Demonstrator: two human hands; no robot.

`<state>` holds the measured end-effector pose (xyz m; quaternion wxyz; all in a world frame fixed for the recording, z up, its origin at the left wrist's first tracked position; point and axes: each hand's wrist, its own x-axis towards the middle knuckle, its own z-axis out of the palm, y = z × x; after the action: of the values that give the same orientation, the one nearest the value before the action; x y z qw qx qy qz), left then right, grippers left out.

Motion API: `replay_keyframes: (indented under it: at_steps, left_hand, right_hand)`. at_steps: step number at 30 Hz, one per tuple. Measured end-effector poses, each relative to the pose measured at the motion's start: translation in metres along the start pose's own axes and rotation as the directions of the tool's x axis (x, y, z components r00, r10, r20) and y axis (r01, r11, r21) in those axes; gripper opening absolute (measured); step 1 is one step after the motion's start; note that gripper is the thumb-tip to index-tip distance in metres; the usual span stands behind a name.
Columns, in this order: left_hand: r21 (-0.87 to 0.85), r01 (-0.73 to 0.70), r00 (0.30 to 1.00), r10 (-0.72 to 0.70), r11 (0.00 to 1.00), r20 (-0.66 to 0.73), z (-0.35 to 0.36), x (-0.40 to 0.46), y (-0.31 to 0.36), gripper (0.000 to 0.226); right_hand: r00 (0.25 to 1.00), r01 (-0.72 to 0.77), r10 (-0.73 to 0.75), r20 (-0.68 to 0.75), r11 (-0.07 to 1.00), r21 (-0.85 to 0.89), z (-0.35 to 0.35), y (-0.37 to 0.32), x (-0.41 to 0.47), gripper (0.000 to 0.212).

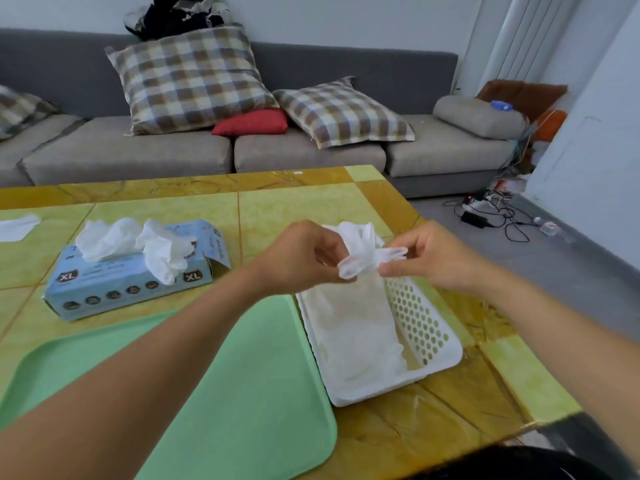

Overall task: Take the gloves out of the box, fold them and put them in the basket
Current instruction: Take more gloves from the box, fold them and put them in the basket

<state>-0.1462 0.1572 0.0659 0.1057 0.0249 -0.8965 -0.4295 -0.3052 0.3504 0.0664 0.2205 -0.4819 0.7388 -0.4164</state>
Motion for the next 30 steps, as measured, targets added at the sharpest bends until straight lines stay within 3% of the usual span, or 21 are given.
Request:
replay_keyframes:
  at_steps: [4, 6, 9, 12, 14, 16, 18, 20, 23, 26, 28, 29, 30]
  left_hand:
    - [0.338, -0.134, 0.973, 0.058, 0.932, 0.225, 0.028, -0.015, -0.006, 0.008]
    - [0.408, -0.183, 0.952, 0.058, 0.895, 0.3, 0.036, -0.019, 0.0, 0.008]
    - [0.464, -0.179, 0.932, 0.0, 0.868, 0.361, 0.042, -0.022, 0.01, 0.01]
    - [0.482, -0.124, 0.848, -0.159, 0.867, 0.505, 0.046, -0.023, 0.013, 0.025]
    - [0.489, -0.085, 0.751, -0.266, 0.868, 0.604, 0.046, -0.023, 0.015, 0.032]
    - [0.486, -0.061, 0.705, -0.307, 0.872, 0.64, 0.044, -0.022, 0.022, 0.038]
    - [0.484, -0.034, 0.697, -0.327, 0.874, 0.639, 0.042, -0.021, 0.026, 0.042]
    - [0.504, -0.02, 0.681, -0.357, 0.864, 0.64, 0.043, -0.021, 0.028, 0.043]
    - [0.511, -0.008, 0.728, -0.345, 0.86, 0.592, 0.047, -0.021, 0.029, 0.04]
    - [0.565, -0.008, 0.881, -0.261, 0.825, 0.394, 0.044, -0.017, 0.029, 0.024]
    - [0.673, -0.003, 0.952, -0.203, 0.74, 0.228, 0.039, -0.013, 0.027, 0.017]
    - [0.728, 0.025, 0.961, -0.218, 0.685, 0.172, 0.038, -0.011, 0.026, 0.011]
    - [0.78, 0.049, 0.96, -0.246, 0.624, 0.137, 0.038, -0.009, 0.024, 0.011]
  right_hand:
    - [0.977, -0.046, 0.102, 0.187, 0.958, -0.285, 0.016, 0.017, -0.022, 0.019]
    - [0.969, 0.011, 0.1, 0.225, 0.895, -0.445, 0.026, 0.017, -0.028, 0.019]
    - [0.945, 0.085, 0.11, 0.309, 0.828, -0.555, 0.033, 0.01, -0.038, 0.023]
    - [0.891, 0.081, 0.2, 0.407, 0.813, -0.577, 0.032, 0.004, -0.045, 0.029]
    - [0.838, 0.0, 0.283, 0.466, 0.854, -0.52, 0.031, -0.003, -0.041, 0.035]
    - [0.805, -0.068, 0.333, 0.492, 0.874, -0.481, 0.026, -0.013, -0.034, 0.047]
    - [0.817, -0.094, 0.334, 0.47, 0.882, -0.463, 0.018, -0.022, -0.026, 0.049]
    - [0.884, -0.083, 0.282, 0.373, 0.88, -0.468, 0.017, -0.025, -0.016, 0.036]
    - [0.961, -0.03, 0.147, 0.232, 0.896, -0.443, 0.036, -0.023, 0.002, 0.011]
    - [0.94, -0.003, 0.173, 0.294, 0.865, -0.501, 0.057, -0.011, 0.018, 0.033]
    - [0.948, -0.045, 0.216, 0.232, 0.816, -0.576, 0.063, -0.004, 0.025, 0.037]
    - [0.945, -0.086, 0.262, 0.197, 0.777, -0.623, 0.064, -0.002, 0.028, 0.059]
    - [0.93, -0.113, 0.317, 0.187, 0.729, -0.675, 0.064, 0.001, 0.032, 0.096]
